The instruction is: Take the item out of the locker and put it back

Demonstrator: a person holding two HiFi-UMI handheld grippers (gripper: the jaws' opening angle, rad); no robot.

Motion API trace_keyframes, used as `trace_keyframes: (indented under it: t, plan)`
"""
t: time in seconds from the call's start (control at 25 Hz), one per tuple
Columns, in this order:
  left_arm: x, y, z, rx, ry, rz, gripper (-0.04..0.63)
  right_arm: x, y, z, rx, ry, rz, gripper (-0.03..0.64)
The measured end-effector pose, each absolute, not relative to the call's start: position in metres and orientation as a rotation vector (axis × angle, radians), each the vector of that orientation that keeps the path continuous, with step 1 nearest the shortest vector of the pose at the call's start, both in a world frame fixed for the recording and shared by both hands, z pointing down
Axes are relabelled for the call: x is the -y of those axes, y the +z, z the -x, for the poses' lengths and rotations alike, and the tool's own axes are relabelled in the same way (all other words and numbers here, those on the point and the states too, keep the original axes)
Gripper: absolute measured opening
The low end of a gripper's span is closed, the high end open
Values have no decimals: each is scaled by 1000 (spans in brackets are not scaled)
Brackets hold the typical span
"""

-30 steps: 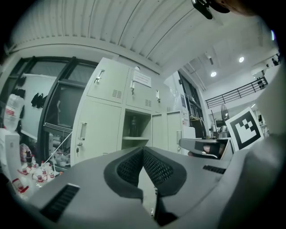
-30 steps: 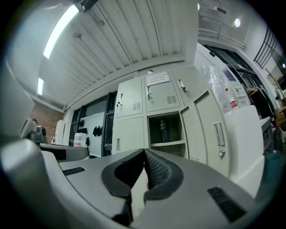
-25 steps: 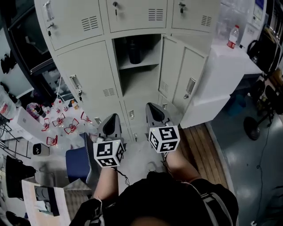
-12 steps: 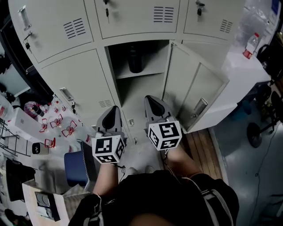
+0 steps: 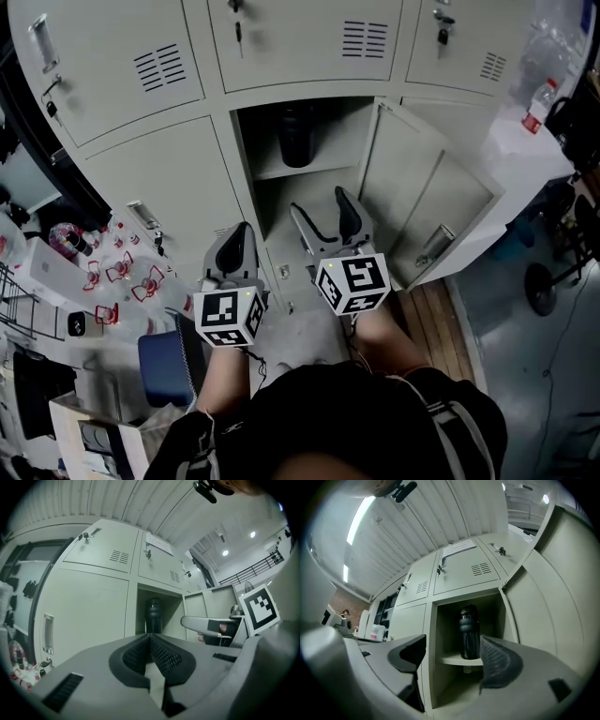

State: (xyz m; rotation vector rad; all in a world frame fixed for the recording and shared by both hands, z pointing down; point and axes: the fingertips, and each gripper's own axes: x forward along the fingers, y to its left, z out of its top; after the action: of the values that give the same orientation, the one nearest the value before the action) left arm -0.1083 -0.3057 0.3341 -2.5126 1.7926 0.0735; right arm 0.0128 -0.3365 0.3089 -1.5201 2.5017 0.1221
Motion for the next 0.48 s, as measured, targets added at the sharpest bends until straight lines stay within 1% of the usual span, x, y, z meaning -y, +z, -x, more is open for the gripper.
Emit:
trace_keyframes:
  t: [0.08, 0.2, 0.48]
  plan:
    - [310, 334, 114, -1799, 77, 2507, 12, 348, 306, -9, -2507, 148, 1549, 387]
    - [314, 333, 119, -1805, 76, 2495, 12, 367, 302, -2, -2529, 145, 1566, 418]
    - [318, 334, 134, -1822, 74, 2482, 12, 434, 293, 2, -2522, 62, 1648, 427]
